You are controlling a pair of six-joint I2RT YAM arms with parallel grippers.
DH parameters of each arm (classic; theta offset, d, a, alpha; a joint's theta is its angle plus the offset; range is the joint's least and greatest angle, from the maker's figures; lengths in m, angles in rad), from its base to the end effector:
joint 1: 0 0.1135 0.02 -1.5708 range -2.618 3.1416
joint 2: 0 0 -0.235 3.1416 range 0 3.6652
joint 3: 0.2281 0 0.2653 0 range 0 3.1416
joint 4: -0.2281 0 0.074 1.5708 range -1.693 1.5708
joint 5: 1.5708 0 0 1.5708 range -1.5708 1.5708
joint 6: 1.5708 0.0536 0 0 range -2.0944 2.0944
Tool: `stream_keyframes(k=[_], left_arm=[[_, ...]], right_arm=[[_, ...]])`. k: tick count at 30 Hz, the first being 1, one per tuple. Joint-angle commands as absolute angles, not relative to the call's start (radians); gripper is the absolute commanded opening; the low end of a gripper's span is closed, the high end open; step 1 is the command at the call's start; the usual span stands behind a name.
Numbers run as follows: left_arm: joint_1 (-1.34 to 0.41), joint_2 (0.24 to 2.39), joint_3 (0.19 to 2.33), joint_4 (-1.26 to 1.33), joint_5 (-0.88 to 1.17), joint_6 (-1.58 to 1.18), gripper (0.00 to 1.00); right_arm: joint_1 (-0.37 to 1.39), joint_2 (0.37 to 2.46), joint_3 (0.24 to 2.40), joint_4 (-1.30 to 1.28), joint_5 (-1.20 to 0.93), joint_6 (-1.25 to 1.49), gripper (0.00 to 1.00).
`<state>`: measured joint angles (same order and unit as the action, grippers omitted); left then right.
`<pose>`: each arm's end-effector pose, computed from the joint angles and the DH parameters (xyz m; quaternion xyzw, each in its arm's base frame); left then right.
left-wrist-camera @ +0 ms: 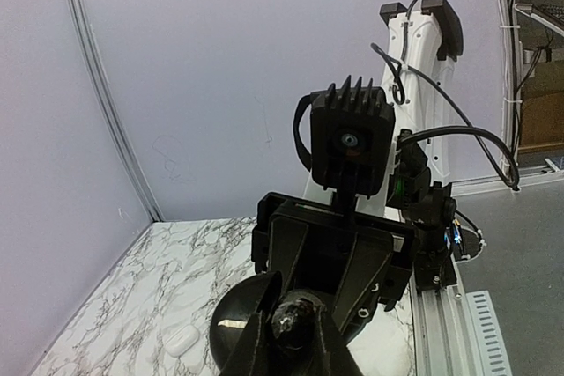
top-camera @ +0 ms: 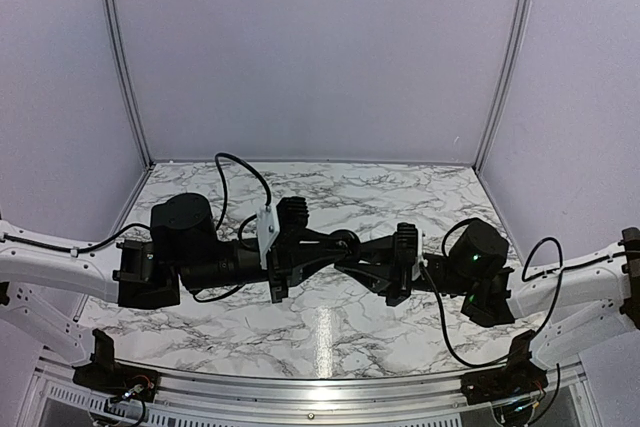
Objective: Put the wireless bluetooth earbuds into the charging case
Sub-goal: Insert the left earbud into the left side groove of the charging case.
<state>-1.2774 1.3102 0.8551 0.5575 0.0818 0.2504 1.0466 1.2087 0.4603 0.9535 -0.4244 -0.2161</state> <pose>0.0955 -0.3312 0.2939 0.4850 0.4624 -0.3882 0.6326 0.1247 0.2597 0.2264 -0.4960 0.4015 0.4275 0.6403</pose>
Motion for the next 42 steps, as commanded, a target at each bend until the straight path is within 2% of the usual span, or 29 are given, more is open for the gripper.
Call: stream_keyframes(k=[1, 16, 24, 42], left_arm=[[-1.284, 1.324, 0.885, 0.594, 0.071, 0.236, 0.00], [-1.284, 1.328, 0.865, 0.600, -0.030, 0.218, 0.03], [-1.282, 1.341, 0.858, 0.601, -0.125, 0.205, 0.13], [-1.273, 1.347, 0.850, 0.599, -0.167, 0.170, 0.20]], right_arm=[[1.057, 1.215, 0.484, 1.040, -0.422, -0.175, 0.00], [1.057, 1.205, 0.486, 1.094, -0.429, -0.109, 0.00], [1.057, 1.216, 0.500, 1.081, -0.419, -0.104, 0.00], [1.056, 1.217, 0.499, 1.087, -0.378, -0.075, 0.00]])
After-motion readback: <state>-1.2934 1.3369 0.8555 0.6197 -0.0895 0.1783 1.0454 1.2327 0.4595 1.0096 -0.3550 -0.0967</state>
